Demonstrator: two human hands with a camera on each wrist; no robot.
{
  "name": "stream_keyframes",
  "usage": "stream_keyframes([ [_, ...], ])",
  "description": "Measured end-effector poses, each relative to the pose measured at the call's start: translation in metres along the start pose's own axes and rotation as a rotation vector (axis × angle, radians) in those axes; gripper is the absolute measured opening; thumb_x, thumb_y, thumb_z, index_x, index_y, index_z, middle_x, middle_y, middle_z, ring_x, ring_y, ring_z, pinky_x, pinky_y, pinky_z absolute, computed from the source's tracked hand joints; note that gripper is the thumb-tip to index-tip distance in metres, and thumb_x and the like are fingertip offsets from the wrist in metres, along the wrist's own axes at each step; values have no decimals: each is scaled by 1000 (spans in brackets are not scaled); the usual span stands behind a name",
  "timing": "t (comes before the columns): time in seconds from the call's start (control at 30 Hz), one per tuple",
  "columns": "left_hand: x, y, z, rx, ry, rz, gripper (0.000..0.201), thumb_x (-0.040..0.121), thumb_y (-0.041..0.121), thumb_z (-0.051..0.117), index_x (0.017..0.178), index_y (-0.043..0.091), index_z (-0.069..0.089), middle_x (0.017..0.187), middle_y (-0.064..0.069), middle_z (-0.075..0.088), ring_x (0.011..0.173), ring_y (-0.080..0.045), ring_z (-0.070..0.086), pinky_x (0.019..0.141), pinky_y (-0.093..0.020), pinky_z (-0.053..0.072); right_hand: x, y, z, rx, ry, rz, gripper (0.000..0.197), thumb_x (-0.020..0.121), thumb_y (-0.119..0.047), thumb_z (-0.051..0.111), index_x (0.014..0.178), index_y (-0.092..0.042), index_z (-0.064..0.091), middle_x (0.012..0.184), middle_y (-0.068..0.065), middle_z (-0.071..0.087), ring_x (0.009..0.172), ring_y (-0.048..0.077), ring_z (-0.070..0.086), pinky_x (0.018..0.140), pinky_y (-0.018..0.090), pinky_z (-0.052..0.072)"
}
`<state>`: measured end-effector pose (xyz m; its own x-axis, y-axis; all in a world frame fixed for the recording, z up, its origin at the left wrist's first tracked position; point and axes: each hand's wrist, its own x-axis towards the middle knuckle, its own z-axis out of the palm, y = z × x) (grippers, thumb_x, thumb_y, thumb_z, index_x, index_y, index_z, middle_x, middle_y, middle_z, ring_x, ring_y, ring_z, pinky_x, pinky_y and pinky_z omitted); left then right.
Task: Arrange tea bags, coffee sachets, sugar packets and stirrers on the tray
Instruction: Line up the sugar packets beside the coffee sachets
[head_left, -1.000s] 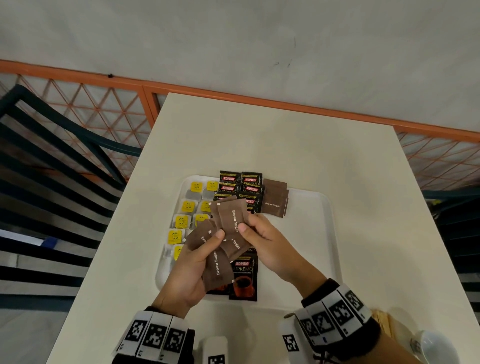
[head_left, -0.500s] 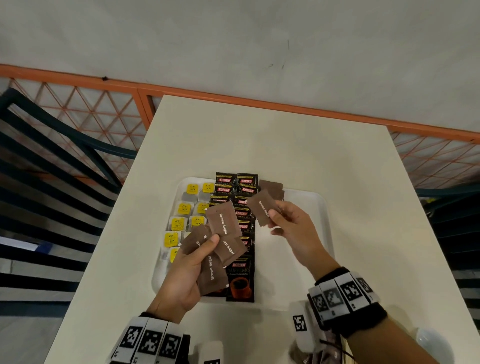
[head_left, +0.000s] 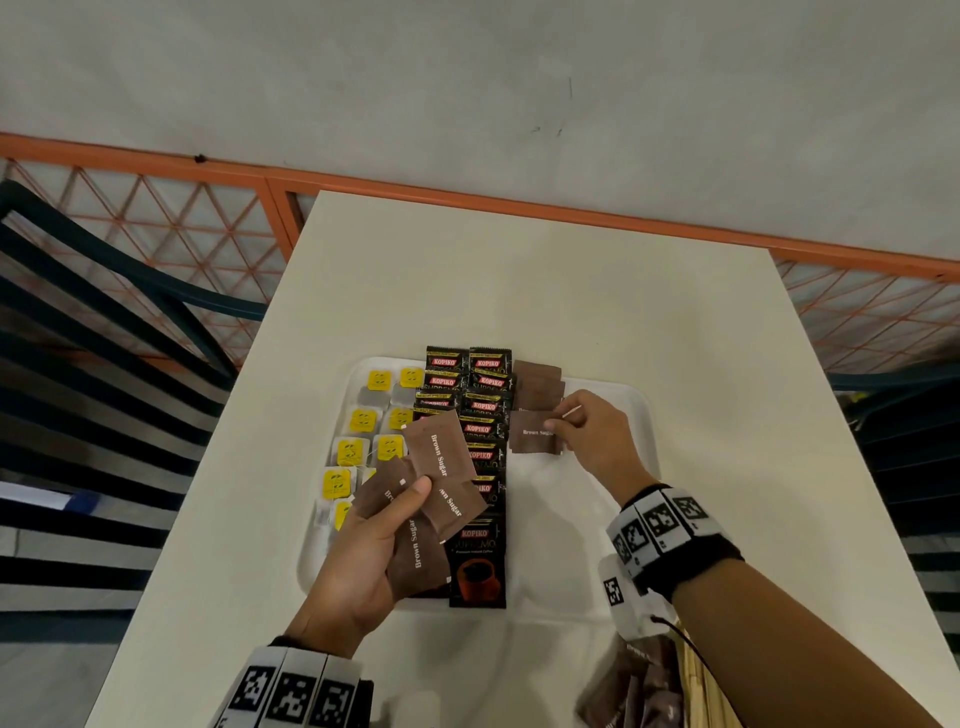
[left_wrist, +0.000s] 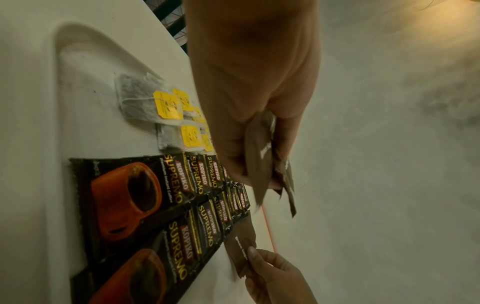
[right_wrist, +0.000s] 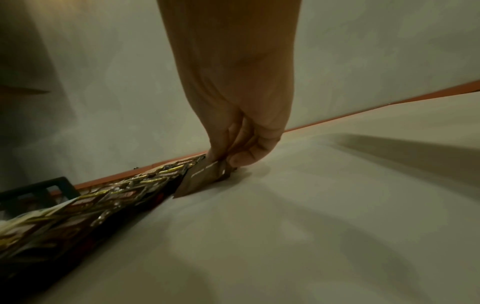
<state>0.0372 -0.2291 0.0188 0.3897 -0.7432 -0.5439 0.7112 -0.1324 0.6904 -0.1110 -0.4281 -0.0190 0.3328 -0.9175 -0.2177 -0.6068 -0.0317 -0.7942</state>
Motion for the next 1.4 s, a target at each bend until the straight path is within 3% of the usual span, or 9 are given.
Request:
stream_keyframes([
  [0.3,-2,2,0,42,-6,-16,18,86,14,58,98,25,66,86,-1,75,70,-13,70,58,-29,53,-26,-18,13,-131,127,-136,11,88,-23,61,86,-14,54,81,1,57,73,14,52,62,18,37],
  [0.47,-3,0,6,47,-9,4,24,84,9,58,106,14,66,98,-9,74,80,-19,71,64,-28,58,-80,-56,29,56,-252,-123,18,92,-38,48,85,-24,57,78,-7,60,72,5,56,61,11,41],
  [0.57,-6,2,6,53,-16,8,27,84,9,58,111,10,65,104,-15,71,88,-26,70,66,-34,58,-96,-66,31,321,-281,-39,13,91,-34,53,85,-25,60,75,-9,62,64,-2,58,52,7,40],
  [0.67,-7,2,5,47,-40,6,22,87,7,56,106,11,65,94,-11,74,77,-21,71,52,-32,56,-101,-68,31,398,-282,-61,4,89,-26,58,85,-26,60,74,-13,61,63,-7,58,52,7,42],
  [0.73,-6,2,5,53,-37,14,22,86,5,56,106,10,65,94,-13,73,76,-22,71,54,-32,57,-101,-65,33,396,-268,-85,10,86,-18,63,84,-26,59,80,-12,64,67,-8,59,52,8,43],
  [0.83,-5,-1,4,72,-10,26,24,85,5,58,105,12,66,100,-15,72,83,-24,70,65,-32,57,-97,-60,32,472,-238,-3,8,86,-10,62,86,-17,59,81,-4,64,65,-1,59,53,12,44],
  [0.93,-5,-2,-1,71,-3,16,24,85,8,58,105,20,65,94,-8,72,77,-16,70,54,-26,54,-91,-52,24,592,-220,89,7,88,-5,57,89,-12,58,81,2,62,66,9,55,56,19,45],
  [1.2,-4,1,-14,38,13,23,21,87,8,56,98,22,66,81,-1,74,67,-12,70,49,-24,53,-42,-3,-5,213,-84,122,23,92,-2,50,102,-15,66,101,6,64,90,23,62,80,32,54],
  [1.4,-3,-2,-14,28,11,18,21,87,8,57,94,25,67,78,2,74,64,-11,69,48,-23,53,-24,3,0,104,-62,80,15,83,-7,66,83,-20,58,77,2,62,70,15,55,62,17,43],
])
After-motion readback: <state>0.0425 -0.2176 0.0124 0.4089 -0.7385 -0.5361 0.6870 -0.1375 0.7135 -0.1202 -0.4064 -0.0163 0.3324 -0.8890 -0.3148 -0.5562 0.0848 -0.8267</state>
